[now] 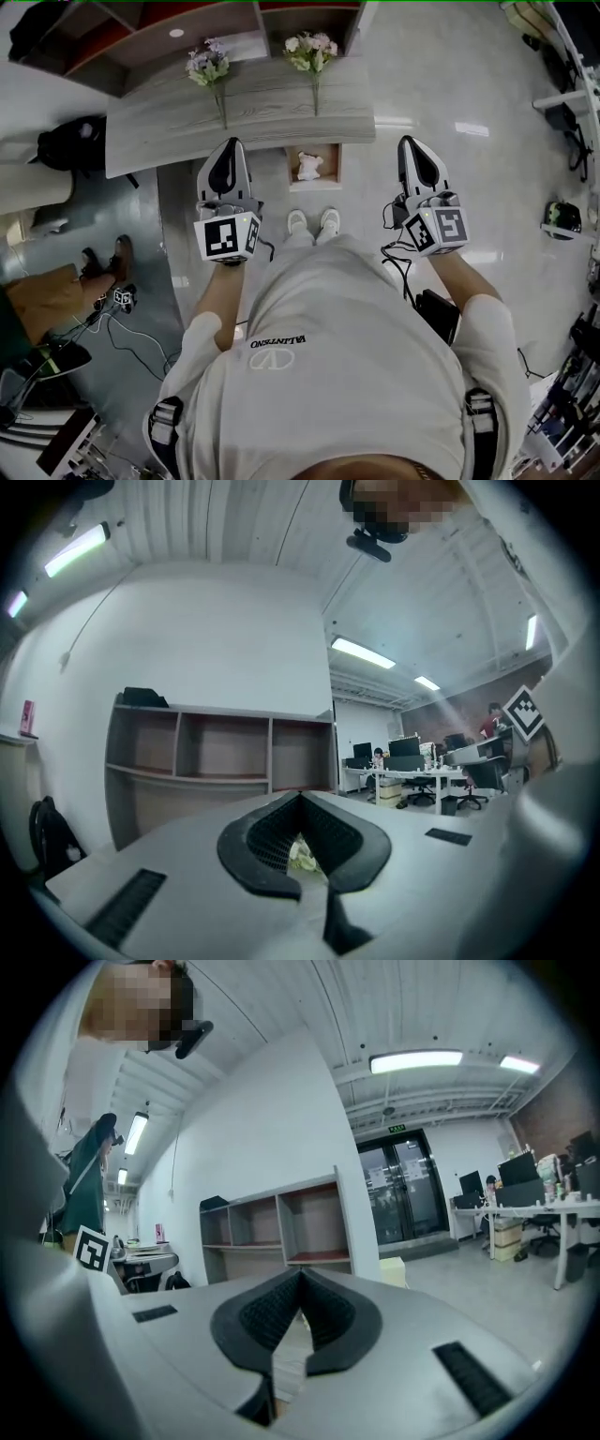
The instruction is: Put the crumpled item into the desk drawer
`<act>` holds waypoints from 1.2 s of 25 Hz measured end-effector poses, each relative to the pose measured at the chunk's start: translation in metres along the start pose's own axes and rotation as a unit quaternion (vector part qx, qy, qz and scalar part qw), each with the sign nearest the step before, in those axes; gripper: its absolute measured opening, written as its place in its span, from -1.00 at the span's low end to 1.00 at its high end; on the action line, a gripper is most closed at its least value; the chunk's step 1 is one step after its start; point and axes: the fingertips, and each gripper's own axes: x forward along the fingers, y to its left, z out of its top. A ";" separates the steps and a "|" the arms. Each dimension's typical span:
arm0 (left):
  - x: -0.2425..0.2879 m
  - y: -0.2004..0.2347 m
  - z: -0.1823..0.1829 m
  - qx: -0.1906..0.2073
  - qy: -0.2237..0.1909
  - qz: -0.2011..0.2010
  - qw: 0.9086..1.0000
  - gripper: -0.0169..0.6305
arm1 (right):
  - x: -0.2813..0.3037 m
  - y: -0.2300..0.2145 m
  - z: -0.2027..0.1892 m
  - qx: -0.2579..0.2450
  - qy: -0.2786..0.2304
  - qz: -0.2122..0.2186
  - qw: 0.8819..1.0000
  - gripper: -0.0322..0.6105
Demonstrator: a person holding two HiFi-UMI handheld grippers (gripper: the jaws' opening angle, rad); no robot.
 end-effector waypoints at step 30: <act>-0.004 -0.012 0.049 0.010 -0.053 -0.011 0.999 -0.94 | -0.020 -0.006 0.042 -0.033 -0.043 -0.009 0.998 -0.90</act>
